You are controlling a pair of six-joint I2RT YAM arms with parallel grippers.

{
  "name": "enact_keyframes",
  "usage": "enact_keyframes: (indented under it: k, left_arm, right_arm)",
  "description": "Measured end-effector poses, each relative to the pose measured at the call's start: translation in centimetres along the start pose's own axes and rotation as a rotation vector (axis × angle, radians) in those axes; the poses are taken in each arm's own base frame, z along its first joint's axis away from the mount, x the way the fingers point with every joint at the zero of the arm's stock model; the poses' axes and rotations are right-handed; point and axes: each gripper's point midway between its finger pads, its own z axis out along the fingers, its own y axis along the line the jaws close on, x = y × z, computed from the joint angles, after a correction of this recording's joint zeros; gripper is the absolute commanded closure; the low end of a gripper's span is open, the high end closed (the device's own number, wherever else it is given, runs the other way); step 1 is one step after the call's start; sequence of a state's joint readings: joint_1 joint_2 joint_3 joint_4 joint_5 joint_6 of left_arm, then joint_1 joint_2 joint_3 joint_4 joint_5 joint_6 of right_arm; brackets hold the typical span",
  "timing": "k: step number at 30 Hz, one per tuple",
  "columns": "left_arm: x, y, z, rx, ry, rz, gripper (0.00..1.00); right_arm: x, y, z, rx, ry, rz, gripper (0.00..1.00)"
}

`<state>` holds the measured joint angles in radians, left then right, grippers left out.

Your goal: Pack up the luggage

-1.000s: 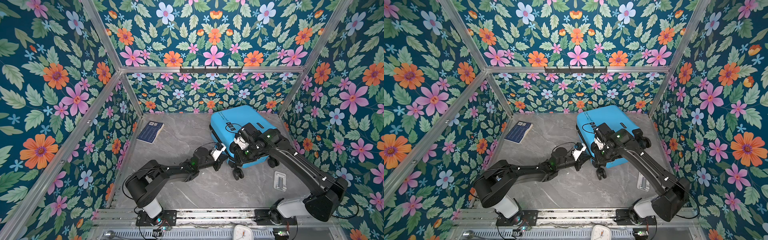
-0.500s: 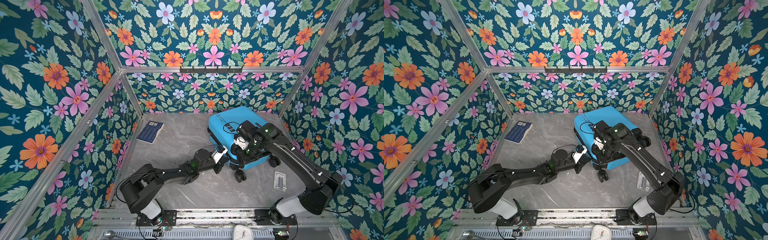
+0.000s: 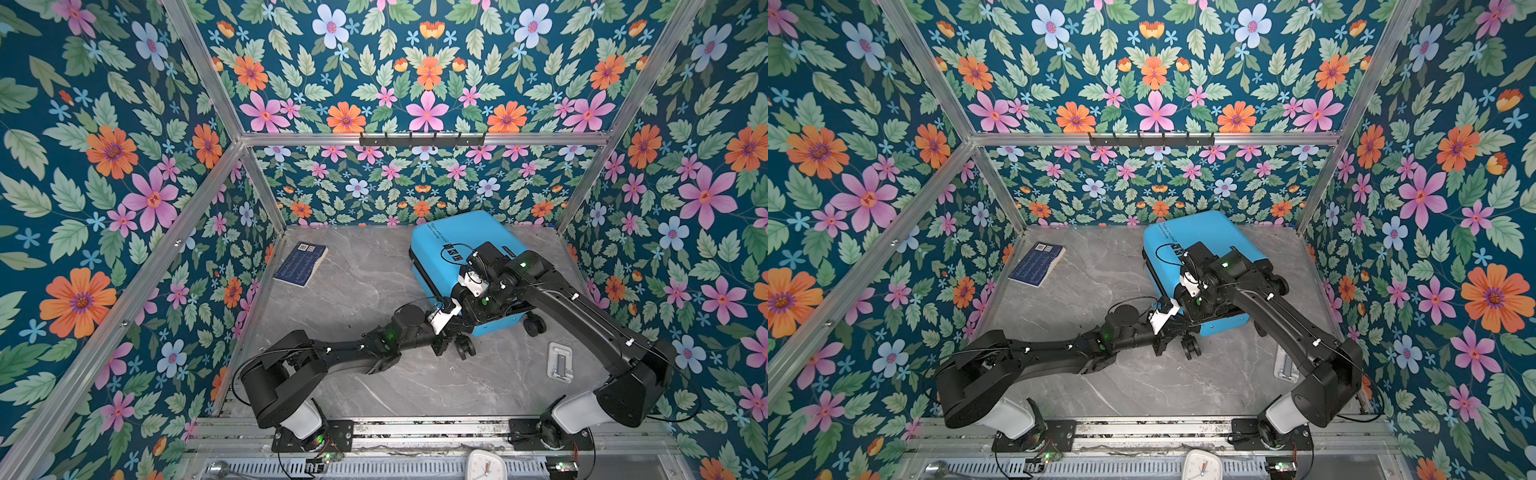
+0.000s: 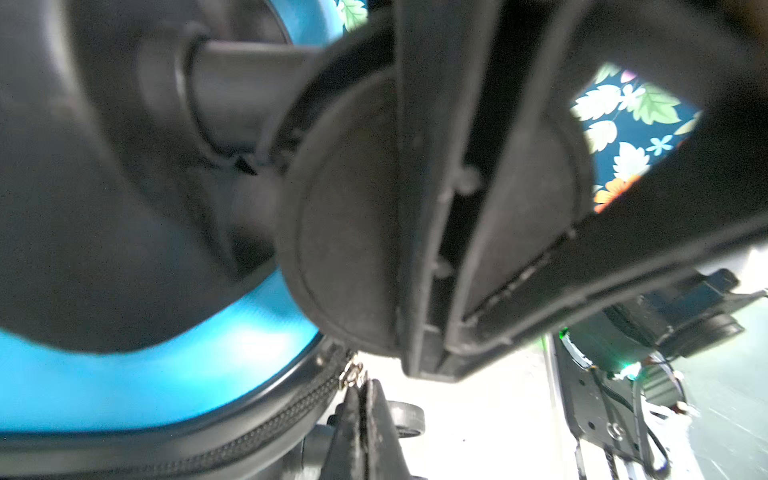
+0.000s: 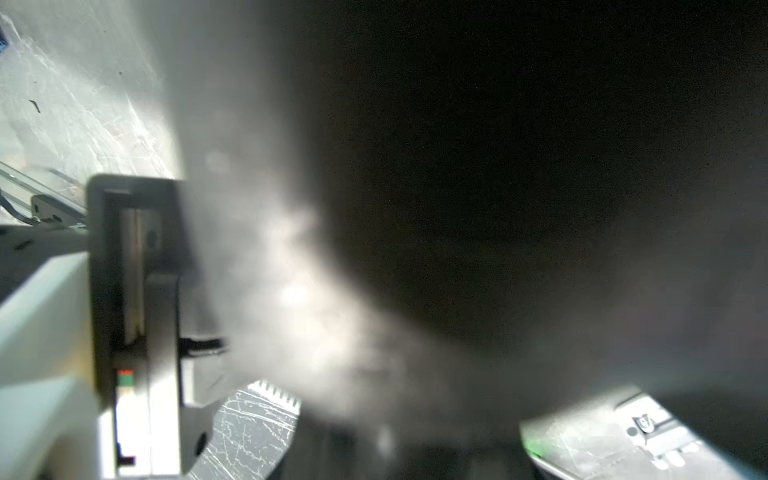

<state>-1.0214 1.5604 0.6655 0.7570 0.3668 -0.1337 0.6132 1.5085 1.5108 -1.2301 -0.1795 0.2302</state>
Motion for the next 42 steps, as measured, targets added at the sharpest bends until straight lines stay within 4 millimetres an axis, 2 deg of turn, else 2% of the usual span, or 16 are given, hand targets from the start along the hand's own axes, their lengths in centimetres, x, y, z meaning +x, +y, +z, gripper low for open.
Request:
enact_keyframes:
  k: [4, 9, 10, 14, 17, 19, 22, 24, 27, 30, 32, 35, 38, 42]
  left_arm:
    - [0.6, 0.6, -0.3, -0.066, -0.058, -0.023, 1.00]
    - [1.2, 2.5, -0.4, -0.193, -0.133, -0.052, 1.00]
    - [1.2, 2.9, -0.5, -0.216, -0.148, -0.059, 1.00]
    - [1.2, 3.6, -0.7, -0.254, -0.199, -0.066, 1.00]
    - [1.1, 3.3, -0.8, -0.244, -0.220, -0.063, 1.00]
    - [1.8, 2.5, -0.7, -0.209, -0.201, -0.060, 1.00]
    - [1.8, 1.7, -0.8, -0.174, -0.205, -0.056, 1.00]
    - [1.7, 1.7, -0.8, -0.173, -0.210, -0.054, 1.00]
    - [1.6, 1.7, -0.8, -0.174, -0.216, -0.050, 1.00]
    - [1.7, 1.7, -0.9, -0.175, -0.214, -0.043, 1.00]
    - [1.7, 1.7, -0.9, -0.176, -0.213, -0.036, 1.00]
    - [1.7, 1.7, -1.0, -0.177, -0.215, -0.036, 1.00]
    - [1.8, 1.8, -1.1, -0.179, -0.214, -0.037, 1.00]
    - [1.9, 2.1, -1.3, -0.186, -0.215, -0.037, 1.00]
  right_arm:
    - [-0.2, 0.6, 0.7, -0.043, -0.012, 0.022, 1.00]
    - [-2.1, 1.7, 2.1, -0.113, -0.091, 0.053, 1.00]
    - [-2.5, 1.8, 2.3, -0.120, -0.105, 0.059, 0.94]
    - [-3.0, 2.2, 2.0, -0.151, -0.147, 0.083, 0.58]
    - [-3.4, 2.2, 1.0, -0.158, -0.213, 0.072, 0.38]
    - [-5.0, 2.5, -1.0, -0.175, -0.334, 0.052, 0.28]
    - [-4.2, 2.1, -2.5, -0.170, -0.380, 0.043, 0.18]
    - [-4.0, 1.4, -3.6, -0.162, -0.416, 0.051, 0.14]
    - [-4.9, -1.4, -6.5, -0.119, -0.535, 0.102, 0.12]
    - [-4.8, -8.7, -8.3, 0.054, -0.622, 0.289, 0.09]
    - [-3.2, -13.8, -9.4, 0.120, -0.661, 0.459, 0.09]
    - [-0.2, -20.1, -10.3, 0.183, -0.718, 0.696, 0.09]
    - [1.4, -23.2, -9.5, 0.152, -0.712, 0.838, 0.07]
    - [0.7, -24.3, -8.6, 0.100, -0.708, 0.858, 0.06]
